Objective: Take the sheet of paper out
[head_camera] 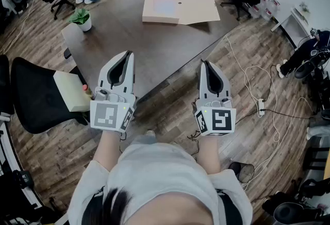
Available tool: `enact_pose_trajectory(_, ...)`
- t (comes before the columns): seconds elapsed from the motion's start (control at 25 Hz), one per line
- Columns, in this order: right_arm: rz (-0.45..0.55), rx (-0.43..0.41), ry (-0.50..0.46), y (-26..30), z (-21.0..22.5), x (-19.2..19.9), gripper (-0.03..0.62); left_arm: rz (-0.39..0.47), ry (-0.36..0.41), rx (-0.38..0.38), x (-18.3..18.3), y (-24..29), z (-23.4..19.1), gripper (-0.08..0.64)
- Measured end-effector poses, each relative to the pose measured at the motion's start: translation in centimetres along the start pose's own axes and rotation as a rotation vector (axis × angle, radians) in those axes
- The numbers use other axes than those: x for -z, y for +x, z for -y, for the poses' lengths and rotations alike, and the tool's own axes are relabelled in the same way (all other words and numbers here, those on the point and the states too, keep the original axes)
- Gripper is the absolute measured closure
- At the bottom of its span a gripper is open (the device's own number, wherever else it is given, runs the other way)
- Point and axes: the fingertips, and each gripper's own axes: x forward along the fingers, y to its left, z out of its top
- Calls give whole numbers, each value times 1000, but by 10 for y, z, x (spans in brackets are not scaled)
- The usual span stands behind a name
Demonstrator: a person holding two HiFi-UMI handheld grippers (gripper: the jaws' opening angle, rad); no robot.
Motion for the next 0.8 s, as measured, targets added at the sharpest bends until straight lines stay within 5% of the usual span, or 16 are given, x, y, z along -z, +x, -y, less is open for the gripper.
enact_pose_trajectory(0.8, 8, 33, -1, 11, -18, 6, 575, -2, -17, 36, 12, 5, -22, 551)
